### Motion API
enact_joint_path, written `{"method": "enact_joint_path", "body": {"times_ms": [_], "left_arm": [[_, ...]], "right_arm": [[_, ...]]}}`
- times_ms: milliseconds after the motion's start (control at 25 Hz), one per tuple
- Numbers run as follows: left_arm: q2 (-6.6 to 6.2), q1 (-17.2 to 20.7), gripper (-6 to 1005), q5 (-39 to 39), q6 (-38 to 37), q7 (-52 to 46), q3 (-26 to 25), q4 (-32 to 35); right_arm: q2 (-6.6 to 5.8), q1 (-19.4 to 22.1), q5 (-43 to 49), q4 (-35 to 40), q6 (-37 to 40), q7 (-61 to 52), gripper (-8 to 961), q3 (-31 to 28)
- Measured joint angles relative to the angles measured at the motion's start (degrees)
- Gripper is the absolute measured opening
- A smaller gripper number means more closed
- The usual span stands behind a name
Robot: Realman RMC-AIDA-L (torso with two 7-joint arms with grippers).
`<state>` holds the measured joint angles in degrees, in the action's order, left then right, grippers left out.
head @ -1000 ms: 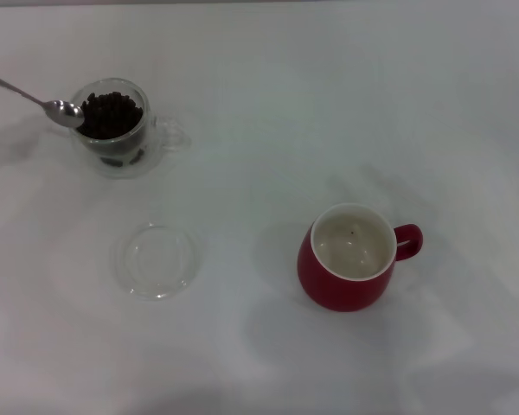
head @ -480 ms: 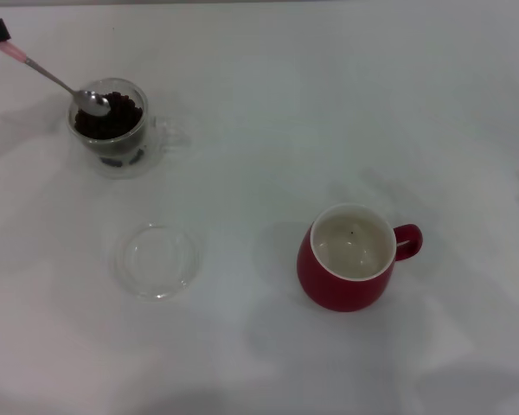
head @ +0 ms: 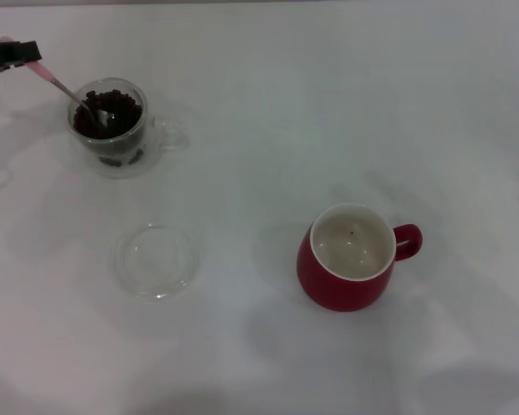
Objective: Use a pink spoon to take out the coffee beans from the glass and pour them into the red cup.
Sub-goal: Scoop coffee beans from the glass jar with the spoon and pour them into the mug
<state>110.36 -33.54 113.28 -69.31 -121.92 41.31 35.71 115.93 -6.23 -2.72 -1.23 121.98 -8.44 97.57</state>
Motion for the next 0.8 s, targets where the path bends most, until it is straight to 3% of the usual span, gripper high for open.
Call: {"method": "enact_joint_path", "body": {"times_ms": [320, 800], "left_arm": [[1.74, 0.7, 127, -0.6, 0.6, -2.0, -0.4, -0.3], [1.77, 5.8, 128, -10.4, 0.3, -4.5, -0.5, -4.9]], "right_arm": [[-0.12, -0.6, -0.2, 0.4, -1.3, 0.0, 538, -0.3], [-0.18, -1.0, -0.4, 0.6, -2.2, 0.0, 537, -0.3]]}}
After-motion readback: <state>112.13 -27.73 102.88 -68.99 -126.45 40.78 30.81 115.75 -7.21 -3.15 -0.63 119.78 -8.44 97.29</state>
